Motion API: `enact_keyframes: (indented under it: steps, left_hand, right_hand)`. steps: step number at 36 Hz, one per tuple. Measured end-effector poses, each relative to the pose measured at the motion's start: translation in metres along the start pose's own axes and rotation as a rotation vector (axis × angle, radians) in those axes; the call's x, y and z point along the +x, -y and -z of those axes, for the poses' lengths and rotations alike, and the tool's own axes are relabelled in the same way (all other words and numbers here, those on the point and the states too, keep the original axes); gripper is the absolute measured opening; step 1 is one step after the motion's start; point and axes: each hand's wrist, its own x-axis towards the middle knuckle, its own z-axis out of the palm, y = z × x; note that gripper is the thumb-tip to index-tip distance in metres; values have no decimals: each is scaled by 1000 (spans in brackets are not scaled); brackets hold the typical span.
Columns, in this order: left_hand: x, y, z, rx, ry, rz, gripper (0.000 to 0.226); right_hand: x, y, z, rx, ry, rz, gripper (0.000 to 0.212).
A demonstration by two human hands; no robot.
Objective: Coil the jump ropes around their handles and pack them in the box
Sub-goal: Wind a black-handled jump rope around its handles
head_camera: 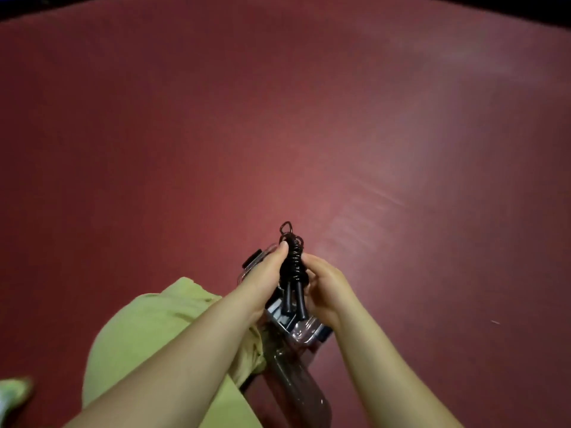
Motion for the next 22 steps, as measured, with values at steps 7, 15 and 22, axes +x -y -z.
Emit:
enact_keyframes:
  steps: [7,15,22]
  left_hand:
    - [63,30,19,281,49,211,45]
    - [119,81,44,387,-36,441,51]
    - [143,113,51,346,-54,551,60]
  right_hand:
    - [85,-57,41,-229,-243,-95,4]
    - [145,-115,63,-528,-245,-147,9]
    - [176,-145,59,-563,-301,-75,47]
